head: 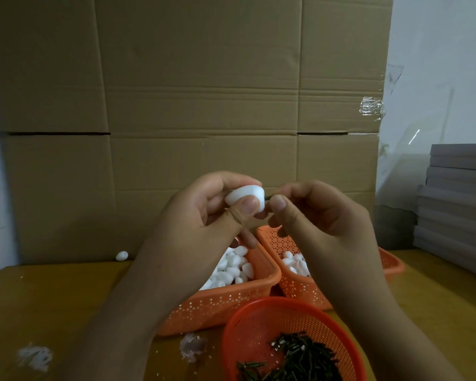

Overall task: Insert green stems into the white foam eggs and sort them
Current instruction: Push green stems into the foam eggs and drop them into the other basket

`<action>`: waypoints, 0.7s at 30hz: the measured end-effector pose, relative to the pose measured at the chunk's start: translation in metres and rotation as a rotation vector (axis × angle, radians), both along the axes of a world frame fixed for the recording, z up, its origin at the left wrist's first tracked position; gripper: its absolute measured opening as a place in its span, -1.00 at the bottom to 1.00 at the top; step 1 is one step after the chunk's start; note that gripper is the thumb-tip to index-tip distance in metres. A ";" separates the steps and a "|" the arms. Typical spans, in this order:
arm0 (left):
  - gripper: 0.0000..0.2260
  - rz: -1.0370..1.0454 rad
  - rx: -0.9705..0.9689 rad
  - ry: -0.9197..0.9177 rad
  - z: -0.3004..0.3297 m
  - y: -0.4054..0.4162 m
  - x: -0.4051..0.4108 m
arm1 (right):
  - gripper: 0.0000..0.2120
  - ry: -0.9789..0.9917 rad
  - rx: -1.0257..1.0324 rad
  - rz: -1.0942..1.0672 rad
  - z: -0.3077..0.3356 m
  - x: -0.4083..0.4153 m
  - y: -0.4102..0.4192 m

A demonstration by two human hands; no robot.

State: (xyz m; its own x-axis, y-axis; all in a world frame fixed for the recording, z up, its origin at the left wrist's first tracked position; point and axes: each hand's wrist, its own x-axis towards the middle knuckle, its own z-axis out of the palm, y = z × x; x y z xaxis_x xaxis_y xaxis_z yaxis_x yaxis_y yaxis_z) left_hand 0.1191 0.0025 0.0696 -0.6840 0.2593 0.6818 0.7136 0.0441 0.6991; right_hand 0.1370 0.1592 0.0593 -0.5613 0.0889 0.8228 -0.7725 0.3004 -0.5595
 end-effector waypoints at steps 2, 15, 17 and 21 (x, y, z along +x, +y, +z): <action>-0.82 0.032 -0.023 0.023 0.001 -0.002 0.001 | -0.97 0.019 0.051 -0.016 0.000 -0.001 0.001; -0.77 0.082 0.062 0.020 0.003 -0.009 -0.004 | -0.71 -0.196 -0.209 0.210 0.002 -0.005 0.009; -0.77 0.081 0.078 0.022 0.003 -0.009 -0.004 | -0.70 -0.247 -0.251 0.267 0.002 -0.006 0.009; -0.82 0.049 0.006 0.026 0.003 -0.010 -0.004 | -0.64 -0.293 -0.241 0.285 0.002 -0.006 0.008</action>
